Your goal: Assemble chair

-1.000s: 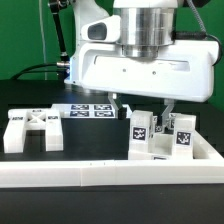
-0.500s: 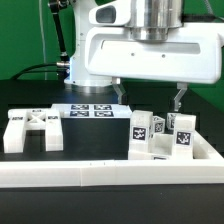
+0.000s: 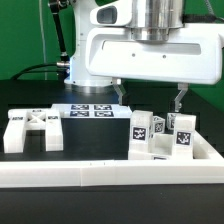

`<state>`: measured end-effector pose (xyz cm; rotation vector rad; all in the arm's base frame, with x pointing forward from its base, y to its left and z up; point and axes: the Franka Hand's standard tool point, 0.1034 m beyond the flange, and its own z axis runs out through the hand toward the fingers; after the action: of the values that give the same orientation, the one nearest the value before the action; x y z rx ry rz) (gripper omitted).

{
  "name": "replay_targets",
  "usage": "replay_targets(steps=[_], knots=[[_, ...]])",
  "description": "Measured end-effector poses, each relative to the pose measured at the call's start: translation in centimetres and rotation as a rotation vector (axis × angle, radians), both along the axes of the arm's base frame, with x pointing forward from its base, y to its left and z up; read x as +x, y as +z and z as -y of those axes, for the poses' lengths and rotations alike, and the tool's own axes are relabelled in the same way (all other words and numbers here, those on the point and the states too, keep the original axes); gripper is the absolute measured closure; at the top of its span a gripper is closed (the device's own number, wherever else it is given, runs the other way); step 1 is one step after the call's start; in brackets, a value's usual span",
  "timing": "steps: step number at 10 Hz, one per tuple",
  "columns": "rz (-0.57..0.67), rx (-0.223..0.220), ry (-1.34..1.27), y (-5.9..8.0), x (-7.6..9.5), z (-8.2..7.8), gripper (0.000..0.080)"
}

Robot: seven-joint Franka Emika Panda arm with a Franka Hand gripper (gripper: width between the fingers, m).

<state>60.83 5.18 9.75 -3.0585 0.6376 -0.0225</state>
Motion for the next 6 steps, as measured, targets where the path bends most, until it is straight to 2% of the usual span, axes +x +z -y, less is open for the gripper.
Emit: replay_targets(steps=[2, 6], knots=[[-0.008, -0.002, 0.090, -0.39, -0.57, -0.03, 0.0151], [0.024, -0.007, 0.087, -0.68, -0.73, 0.20, 0.0151]])
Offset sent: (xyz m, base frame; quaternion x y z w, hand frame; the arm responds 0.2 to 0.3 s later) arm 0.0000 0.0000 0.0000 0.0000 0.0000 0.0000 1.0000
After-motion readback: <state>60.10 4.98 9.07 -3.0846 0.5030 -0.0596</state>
